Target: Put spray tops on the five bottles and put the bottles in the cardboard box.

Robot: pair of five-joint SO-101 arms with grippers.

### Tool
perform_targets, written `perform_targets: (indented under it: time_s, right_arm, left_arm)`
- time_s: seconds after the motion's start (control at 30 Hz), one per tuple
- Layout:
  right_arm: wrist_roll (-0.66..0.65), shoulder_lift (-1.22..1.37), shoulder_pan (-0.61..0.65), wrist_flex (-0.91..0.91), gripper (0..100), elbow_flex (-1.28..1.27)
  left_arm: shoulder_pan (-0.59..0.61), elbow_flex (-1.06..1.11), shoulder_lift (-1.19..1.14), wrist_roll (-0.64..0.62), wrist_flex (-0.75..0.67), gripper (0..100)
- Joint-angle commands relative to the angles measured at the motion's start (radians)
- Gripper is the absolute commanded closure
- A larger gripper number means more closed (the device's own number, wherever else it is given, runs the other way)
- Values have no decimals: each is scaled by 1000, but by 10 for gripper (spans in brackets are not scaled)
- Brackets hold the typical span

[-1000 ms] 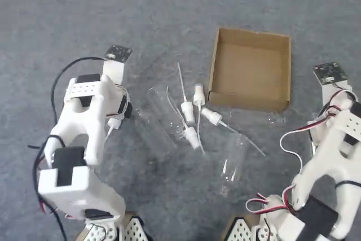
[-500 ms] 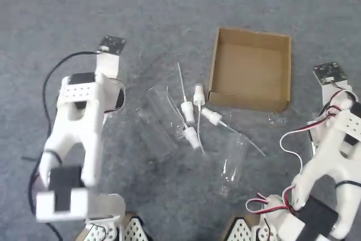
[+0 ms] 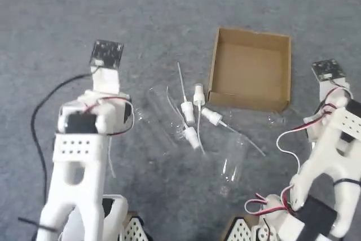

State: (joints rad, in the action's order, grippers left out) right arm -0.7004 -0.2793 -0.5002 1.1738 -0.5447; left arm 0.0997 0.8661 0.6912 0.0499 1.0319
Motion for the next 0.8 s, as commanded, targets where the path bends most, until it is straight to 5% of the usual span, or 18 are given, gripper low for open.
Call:
perform_targets:
  time_s: [0.0,0.43,0.77]
  right_arm:
    - [43,-5,41,39,757,98]
    - [110,358,33,41,689,328]
    - [110,568,25,42,831,416]
  left_arm:
    - [-12,166,155,-29,-173,987]
    - [-20,328,367,-32,-212,987]
    - [-20,346,393,-32,-212,987]
